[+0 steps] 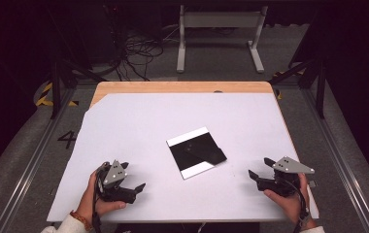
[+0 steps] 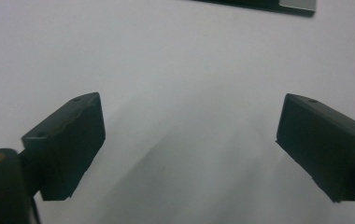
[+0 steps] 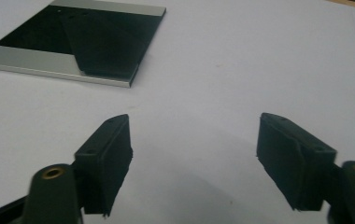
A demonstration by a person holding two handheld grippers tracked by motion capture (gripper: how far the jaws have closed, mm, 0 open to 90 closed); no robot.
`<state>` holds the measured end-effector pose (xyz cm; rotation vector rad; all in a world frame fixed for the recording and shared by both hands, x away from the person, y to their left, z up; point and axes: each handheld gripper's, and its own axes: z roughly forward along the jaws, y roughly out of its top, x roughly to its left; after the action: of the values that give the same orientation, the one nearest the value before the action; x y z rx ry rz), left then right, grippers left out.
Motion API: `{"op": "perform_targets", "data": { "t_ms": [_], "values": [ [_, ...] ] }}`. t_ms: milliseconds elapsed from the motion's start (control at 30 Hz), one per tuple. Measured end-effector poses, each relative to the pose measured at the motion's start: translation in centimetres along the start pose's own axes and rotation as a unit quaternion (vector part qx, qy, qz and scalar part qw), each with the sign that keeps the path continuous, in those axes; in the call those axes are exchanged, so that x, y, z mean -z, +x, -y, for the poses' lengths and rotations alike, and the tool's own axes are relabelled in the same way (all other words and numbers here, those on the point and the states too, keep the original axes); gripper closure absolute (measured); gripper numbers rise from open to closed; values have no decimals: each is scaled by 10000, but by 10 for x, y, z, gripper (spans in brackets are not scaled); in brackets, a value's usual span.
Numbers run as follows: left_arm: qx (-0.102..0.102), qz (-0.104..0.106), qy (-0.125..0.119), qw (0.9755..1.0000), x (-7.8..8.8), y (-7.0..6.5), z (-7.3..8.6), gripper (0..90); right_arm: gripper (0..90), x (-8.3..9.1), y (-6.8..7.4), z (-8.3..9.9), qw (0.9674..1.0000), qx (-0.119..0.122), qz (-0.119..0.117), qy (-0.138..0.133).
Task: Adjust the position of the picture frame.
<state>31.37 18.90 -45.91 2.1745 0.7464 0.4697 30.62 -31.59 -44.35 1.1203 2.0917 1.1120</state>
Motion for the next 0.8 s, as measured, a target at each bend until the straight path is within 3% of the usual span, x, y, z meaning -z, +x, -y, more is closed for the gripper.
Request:
{"op": "perform_targets", "data": {
  "t_ms": [67, 167, 267, 367, 600, 733, 800],
  "values": [
    [58, 235, -20, 9997, 0, 3, 0, 142, 365, 2, 0, -1, 10000, 36, 19, -40],
    [66, 308, 26, 9995, -1, 8, 5, 173, 505, 3, -2, -3, 9999, -42, 70, -109],
    [145, 356, -155, 9991, 4, 11, 6, 235, 618, 3, -4, -5, 9998, -121, 20, -175],
    [102, 370, -220, 9990, 5, 11, 4, 357, 695, -1, -4, -6, 9999, -101, -106, -85],
    [7, 515, -349, 9981, 4, 14, -5, 771, 858, -10, -4, -12, 9997, 21, -229, -2],
    [-131, 659, -361, 9971, -3, 17, -13, 863, 890, -17, -1, -17, 9996, 38, -279, 40],
    [-96, 744, -359, 9965, -9, 20, -19, 899, 900, -24, 2, -21, 9995, 58, -278, 111]
  ]
}}
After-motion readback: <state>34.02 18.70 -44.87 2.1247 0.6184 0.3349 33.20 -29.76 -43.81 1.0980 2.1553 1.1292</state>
